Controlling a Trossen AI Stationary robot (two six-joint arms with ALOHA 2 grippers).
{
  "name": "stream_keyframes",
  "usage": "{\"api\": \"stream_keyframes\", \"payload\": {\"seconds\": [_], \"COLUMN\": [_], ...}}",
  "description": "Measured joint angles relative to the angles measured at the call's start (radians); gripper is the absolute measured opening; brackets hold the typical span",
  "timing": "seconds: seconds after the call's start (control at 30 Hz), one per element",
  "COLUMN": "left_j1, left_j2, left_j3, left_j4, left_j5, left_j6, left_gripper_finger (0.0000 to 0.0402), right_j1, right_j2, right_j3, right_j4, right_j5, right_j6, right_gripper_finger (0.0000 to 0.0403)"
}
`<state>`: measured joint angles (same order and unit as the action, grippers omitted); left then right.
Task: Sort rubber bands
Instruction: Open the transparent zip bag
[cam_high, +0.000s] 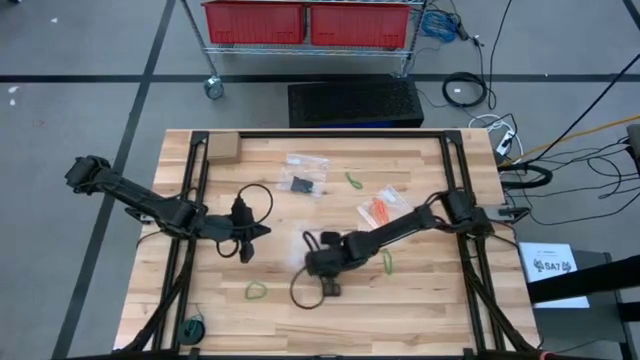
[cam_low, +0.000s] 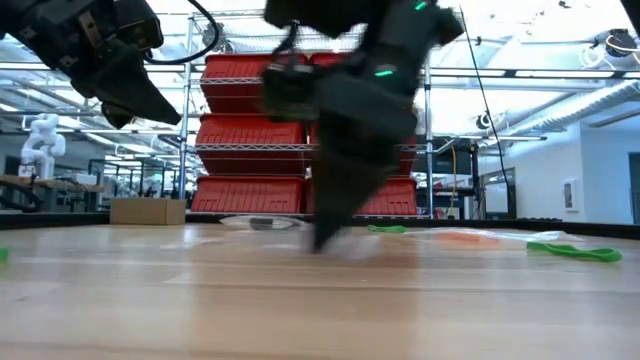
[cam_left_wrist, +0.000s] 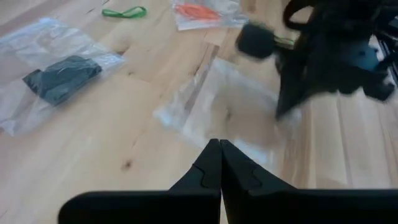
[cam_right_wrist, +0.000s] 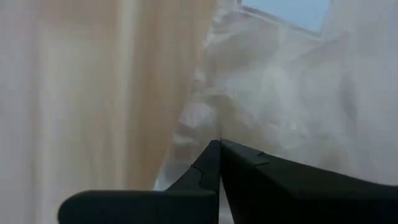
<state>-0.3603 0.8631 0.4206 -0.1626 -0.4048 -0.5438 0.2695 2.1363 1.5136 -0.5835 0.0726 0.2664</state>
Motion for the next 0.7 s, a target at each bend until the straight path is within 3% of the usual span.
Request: {"api": "stream_keyframes", "payload": {"seconds": [0.07,0.2,0.33,0.5,0.7], "left_j1": [0.0,0.022,0.054,0.151,0.347], "left_j2": [0.0,0.042,0.15,0.348,0.596], "left_j3": [0.0,0.0,0.0,0.0,0.051], "left_j4": [-0.001,0.002,0.098,0.426,0.651], "left_j5": [-0.02,-0.033,-0.011,0.131,0.322], "left_j6": [-0.004,-0.076,-0.068,0.086,0.181], "left_gripper_finger": [0.0,0.0,0.0,0.0,0.0], "right_j1": [0.008,0.019,0.055,0.097,0.152], "right_j2": [-0.049,-0.179,-0.178,-0.085,-0.018], "right_j3": [-0.008,0.002,-0.001,0.0,0.0], "right_j4": [-0.1,-0.107,-0.085,-0.018,0.052], "right_j5": [0.047,0.084,0.097,0.158,0.189], "right_j6": [-0.014,0.09,0.211,0.312,0.38], "right_gripper_finger": [0.0,0.0,0.0,0.0,0.0]}}
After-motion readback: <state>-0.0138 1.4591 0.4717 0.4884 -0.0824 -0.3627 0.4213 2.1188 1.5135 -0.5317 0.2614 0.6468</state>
